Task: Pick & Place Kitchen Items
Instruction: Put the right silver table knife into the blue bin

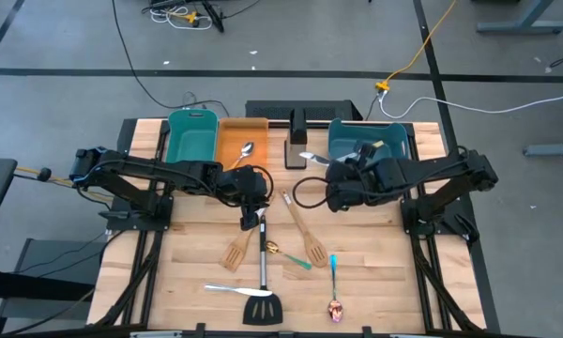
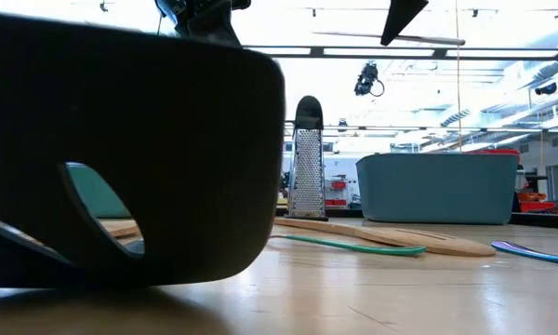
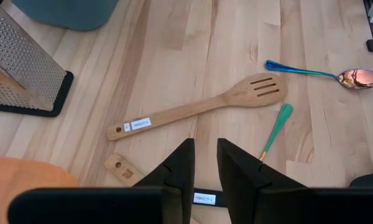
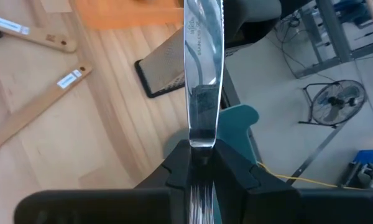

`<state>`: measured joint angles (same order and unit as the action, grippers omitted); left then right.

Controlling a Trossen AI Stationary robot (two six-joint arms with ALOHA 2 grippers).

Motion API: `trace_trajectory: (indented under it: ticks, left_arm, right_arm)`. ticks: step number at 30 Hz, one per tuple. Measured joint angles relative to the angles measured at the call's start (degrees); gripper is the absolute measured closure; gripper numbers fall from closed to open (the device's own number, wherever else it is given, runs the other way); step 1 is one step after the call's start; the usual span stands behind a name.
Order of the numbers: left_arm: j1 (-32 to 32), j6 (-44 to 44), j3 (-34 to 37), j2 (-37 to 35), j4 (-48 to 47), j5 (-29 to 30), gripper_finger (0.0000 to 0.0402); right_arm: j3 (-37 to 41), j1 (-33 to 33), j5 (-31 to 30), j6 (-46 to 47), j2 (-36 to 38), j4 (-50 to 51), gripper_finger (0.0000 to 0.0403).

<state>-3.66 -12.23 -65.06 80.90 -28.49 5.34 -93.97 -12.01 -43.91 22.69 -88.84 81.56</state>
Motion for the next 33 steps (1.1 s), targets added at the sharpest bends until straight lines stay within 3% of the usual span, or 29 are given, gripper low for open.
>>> trace_trajectory:
  ticks: [19, 24, 28, 33]
  left_arm:
    - [-0.06, 2.21, 0.0, 0.0, 1.32, 0.68, 0.0328]
    - [-0.01, 7.52, 0.0, 0.0, 3.2, 6.52, 0.0328]
    - [0.85, 14.51, 0.0, 0.0, 7.02, 14.19, 0.0328]
    - [3.71, 15.9, 0.0, 0.0, 14.43, 19.93, 0.0328]
  right_arm:
    - [0.07, 3.41, -0.64, -1.4, 3.29, 0.52, 0.0354]
    - [3.82, 6.2, -0.68, -4.97, 6.1, -2.62, 0.0354]
    - [9.67, 11.25, 0.44, -13.32, 10.01, -10.81, 0.0354]
    - [15.43, 21.41, 11.17, -22.32, 15.08, -18.85, 0.0354]
